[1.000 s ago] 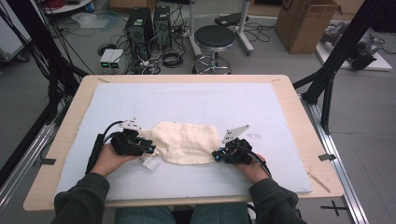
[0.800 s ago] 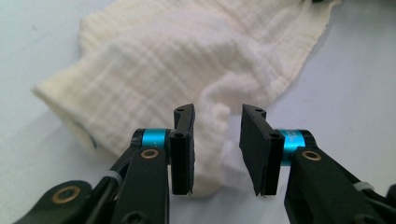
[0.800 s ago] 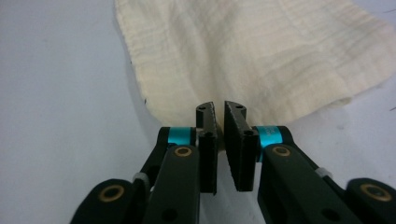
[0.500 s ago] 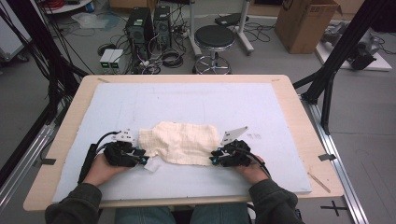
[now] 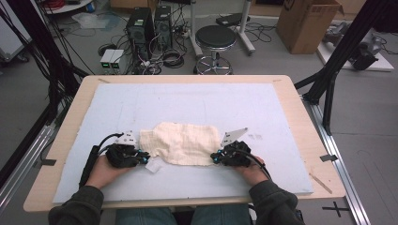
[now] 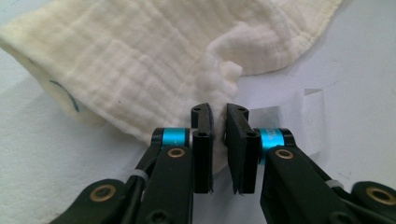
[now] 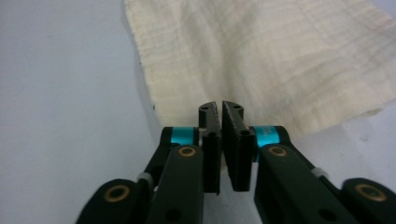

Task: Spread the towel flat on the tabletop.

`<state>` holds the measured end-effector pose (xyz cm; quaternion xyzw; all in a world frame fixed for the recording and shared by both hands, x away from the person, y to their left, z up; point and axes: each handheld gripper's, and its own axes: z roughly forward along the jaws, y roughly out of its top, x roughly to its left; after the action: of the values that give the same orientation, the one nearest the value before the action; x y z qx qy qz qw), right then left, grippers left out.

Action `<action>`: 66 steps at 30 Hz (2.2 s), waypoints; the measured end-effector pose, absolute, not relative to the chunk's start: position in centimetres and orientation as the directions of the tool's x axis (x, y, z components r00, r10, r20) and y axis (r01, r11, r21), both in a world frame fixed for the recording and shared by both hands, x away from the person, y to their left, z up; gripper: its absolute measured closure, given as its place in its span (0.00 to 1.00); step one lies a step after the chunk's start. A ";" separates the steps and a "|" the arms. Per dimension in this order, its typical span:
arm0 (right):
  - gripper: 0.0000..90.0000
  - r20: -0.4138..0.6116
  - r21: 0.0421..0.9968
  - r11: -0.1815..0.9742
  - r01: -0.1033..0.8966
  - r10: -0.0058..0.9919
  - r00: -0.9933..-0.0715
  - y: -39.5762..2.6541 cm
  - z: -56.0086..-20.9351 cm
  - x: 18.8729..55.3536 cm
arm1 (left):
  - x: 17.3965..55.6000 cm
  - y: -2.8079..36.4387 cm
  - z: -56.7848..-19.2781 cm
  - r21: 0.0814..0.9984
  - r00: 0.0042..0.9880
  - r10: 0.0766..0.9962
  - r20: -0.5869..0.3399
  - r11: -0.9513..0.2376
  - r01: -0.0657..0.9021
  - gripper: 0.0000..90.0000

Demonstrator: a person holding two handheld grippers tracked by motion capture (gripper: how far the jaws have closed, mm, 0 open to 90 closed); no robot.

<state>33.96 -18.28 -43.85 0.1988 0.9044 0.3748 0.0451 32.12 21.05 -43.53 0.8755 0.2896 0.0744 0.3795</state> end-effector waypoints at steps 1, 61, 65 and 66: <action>0.97 0.068 0.695 0.641 0.326 0.392 -0.917 -18.3 -43.8 33.9 | 32.1 21.0 -43.5 0.710 0.823 0.561 -0.090 -0.544 0.448 0.91; 0.73 0.076 0.770 0.560 0.306 0.395 -0.916 -21.8 -40.0 29.7 | 25.0 22.8 -39.9 0.833 0.834 0.547 -0.072 -0.427 0.352 0.66; 0.67 0.053 0.772 0.547 0.324 0.453 -0.890 -21.5 -39.5 32.7 | 27.7 22.5 -39.4 0.840 0.793 0.605 -0.070 -0.392 0.374 0.62; 0.65 0.049 0.773 0.540 0.332 0.470 -0.881 -21.4 -39.4 33.4 | 28.3 22.5 -39.4 0.844 0.779 0.623 -0.074 -0.377 0.381 0.62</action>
<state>33.44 -21.40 -39.40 0.2294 0.8738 0.4209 0.0822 28.35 22.49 -39.36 0.8197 0.3061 0.1294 0.4665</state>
